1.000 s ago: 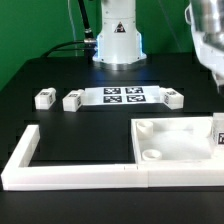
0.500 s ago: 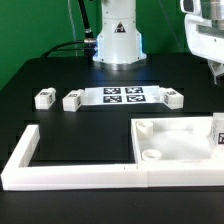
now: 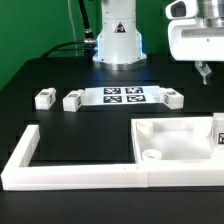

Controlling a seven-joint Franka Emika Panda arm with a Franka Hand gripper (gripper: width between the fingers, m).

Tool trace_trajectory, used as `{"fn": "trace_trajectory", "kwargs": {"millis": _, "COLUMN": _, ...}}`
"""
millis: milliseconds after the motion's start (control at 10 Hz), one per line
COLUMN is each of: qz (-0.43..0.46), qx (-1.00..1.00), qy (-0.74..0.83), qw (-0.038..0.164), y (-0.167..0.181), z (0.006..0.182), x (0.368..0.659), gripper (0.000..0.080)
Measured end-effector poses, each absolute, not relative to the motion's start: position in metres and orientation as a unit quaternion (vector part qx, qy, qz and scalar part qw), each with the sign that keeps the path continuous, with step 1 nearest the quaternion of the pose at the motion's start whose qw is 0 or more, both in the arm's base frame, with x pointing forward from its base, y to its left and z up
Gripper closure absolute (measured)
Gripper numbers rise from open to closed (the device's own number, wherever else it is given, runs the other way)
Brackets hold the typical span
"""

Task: Assemble square table

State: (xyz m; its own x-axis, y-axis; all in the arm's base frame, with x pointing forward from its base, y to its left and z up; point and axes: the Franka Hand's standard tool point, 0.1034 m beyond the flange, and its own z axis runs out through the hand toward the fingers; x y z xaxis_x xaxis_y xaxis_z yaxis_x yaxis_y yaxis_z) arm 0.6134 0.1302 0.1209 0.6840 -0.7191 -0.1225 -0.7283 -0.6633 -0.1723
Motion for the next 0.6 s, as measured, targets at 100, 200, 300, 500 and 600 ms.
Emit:
{"fn": "trace_trajectory", "kwargs": {"millis": 100, "qz": 0.017, "qx": -0.929, "qy": 0.354, "qw": 0.104, "y": 0.13, "z": 0.12, "x": 0.613, "gripper": 0.015}}
{"fn": "trace_trajectory", "kwargs": {"millis": 200, "qz": 0.013, "qx": -0.945, "qy": 0.311, "qw": 0.105, "y": 0.129, "z": 0.12, "x": 0.613, "gripper": 0.015}}
{"fn": "trace_trajectory", "kwargs": {"millis": 300, "qz": 0.008, "qx": -0.96, "qy": 0.259, "qw": 0.105, "y": 0.129, "z": 0.117, "x": 0.611, "gripper": 0.015}}
{"fn": "trace_trajectory", "kwargs": {"millis": 500, "qz": 0.047, "qx": -0.987, "qy": 0.127, "qw": 0.088, "y": 0.122, "z": 0.092, "x": 0.563, "gripper": 0.015}}
{"fn": "trace_trajectory", "kwargs": {"millis": 600, "qz": 0.061, "qx": -0.991, "qy": 0.078, "qw": 0.086, "y": 0.118, "z": 0.093, "x": 0.551, "gripper": 0.015}}
